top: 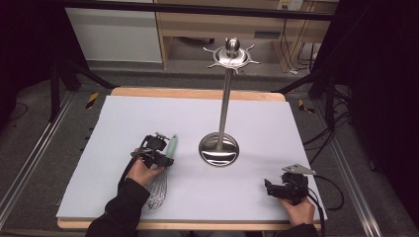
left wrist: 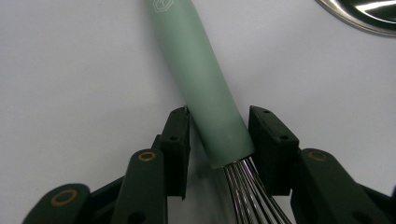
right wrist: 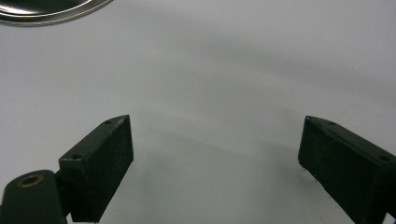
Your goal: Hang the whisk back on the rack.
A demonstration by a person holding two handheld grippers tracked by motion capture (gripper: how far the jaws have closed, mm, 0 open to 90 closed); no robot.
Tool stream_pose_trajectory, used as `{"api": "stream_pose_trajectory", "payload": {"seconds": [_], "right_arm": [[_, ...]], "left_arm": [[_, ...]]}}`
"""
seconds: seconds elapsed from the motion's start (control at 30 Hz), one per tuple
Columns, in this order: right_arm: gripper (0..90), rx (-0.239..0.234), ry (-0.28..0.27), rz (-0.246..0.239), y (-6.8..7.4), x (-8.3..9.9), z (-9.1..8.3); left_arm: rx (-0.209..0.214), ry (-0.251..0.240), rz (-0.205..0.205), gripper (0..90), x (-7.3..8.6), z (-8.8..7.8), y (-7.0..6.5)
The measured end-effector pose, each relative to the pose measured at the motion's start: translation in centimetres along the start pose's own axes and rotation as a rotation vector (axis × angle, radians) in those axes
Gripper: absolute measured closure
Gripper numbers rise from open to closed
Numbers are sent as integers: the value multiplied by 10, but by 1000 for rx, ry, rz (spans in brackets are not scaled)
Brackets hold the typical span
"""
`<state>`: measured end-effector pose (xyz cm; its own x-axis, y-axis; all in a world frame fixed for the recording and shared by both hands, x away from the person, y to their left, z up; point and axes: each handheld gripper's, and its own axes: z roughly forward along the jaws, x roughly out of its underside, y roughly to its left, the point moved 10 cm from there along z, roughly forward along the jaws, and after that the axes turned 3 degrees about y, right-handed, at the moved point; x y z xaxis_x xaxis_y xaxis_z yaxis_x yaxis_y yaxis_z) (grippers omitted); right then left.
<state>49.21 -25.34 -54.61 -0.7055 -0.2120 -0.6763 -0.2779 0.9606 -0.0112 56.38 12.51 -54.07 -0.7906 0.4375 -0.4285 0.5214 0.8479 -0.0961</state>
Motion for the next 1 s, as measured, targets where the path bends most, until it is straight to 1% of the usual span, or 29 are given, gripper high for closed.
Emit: {"api": "stream_pose_trajectory", "payload": {"seconds": [0.13,0.2,0.27,0.3,0.33,0.4,0.5,0.6,0.63,0.7,0.73,0.77,0.8,0.83,0.87,0.93,1.0], "right_arm": [[108,-1,0,0,0,0,0],[108,-2,-1,3,0,0,0],[108,-2,-3,2,0,0,-1],[108,-1,-2,2,0,0,-1],[108,-1,-2,2,0,0,-1],[108,-2,-3,2,0,0,-1],[107,-3,0,3,0,0,-1],[107,-3,0,1,0,0,-1],[107,-2,3,0,0,0,0],[107,0,4,-3,0,0,0],[107,-1,4,-3,0,0,0],[107,-3,4,-1,0,0,0],[106,-4,4,1,0,0,-1],[106,-5,3,6,0,0,0],[106,-2,3,0,0,0,0],[106,-2,5,-2,0,0,0],[106,-3,5,-2,0,0,0]], "left_arm": [[-7,9,-15,609,0,-1,0],[-17,11,-9,616,0,-1,1],[-20,21,8,632,0,-3,0],[-25,22,23,642,0,-5,0],[-25,22,23,650,0,-5,0],[-41,27,64,666,1,-10,-2],[-35,38,81,675,4,-11,-3],[-30,51,91,675,7,-8,-4],[-30,57,99,673,7,-7,-4],[-28,62,101,668,7,-7,-5],[-36,70,123,664,7,-6,-6],[-35,65,128,653,7,-6,-7],[-29,56,128,628,5,-8,-9],[-33,52,130,592,4,-9,-9],[-34,50,127,579,3,-10,-9],[-37,51,128,568,0,-10,-10],[-32,55,119,566,-1,-9,-10]]}}
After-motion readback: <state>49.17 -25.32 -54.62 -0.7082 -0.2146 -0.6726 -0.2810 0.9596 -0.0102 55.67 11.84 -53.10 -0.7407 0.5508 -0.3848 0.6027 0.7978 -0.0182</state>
